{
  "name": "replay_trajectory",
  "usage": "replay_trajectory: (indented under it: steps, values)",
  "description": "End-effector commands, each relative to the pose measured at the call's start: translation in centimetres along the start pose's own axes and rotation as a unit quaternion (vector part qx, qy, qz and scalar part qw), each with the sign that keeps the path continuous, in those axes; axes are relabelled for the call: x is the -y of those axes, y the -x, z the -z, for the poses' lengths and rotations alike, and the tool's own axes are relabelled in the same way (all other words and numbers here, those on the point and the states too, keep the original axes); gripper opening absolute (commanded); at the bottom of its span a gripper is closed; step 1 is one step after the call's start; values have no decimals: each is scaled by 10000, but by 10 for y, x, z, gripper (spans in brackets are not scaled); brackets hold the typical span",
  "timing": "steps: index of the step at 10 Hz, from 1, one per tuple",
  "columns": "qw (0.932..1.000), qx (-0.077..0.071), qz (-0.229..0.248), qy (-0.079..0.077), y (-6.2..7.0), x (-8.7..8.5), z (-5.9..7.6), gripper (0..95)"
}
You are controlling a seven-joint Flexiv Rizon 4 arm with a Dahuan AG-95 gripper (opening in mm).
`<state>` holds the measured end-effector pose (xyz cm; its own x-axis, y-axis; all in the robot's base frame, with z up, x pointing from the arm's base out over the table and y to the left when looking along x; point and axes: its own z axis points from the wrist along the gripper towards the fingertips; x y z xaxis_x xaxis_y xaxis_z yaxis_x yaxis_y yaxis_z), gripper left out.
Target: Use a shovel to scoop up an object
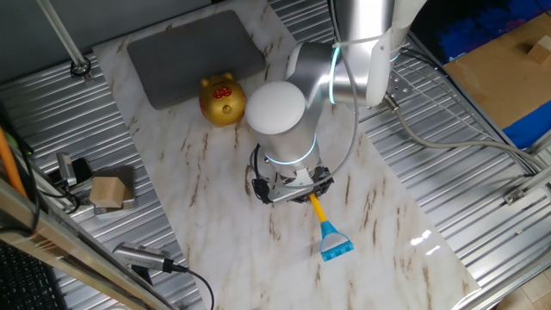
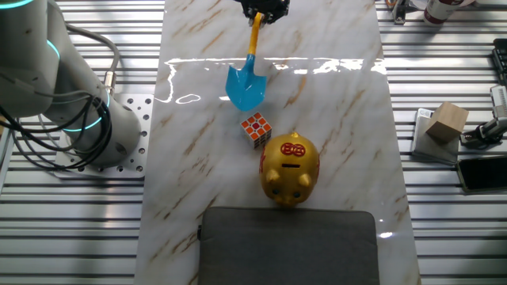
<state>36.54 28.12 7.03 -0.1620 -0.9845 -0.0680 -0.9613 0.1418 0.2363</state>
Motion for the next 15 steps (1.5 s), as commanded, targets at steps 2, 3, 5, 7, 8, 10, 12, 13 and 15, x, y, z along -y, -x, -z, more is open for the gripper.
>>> replay_trajectory:
  steps: [2,3,5,7,8,10,12,13,15]
  values:
    - [9999,-22,-156,4,-1,-8,-4,0]
    - [9999,-26,-155,3,-3,-16,-7,0]
    - [10000,8,-68,-5,-6,-21,-9,0]
    - [10000,82,17,-13,-11,-20,-15,0]
    - [9998,200,75,-12,-13,-18,-21,0]
    - [9994,320,147,-29,-17,-15,-28,0]
    - [9992,283,288,-68,-18,-14,-28,0]
    - [9990,282,325,-86,-18,-13,-28,0]
    - [9980,259,542,-186,-19,-1,-23,0]
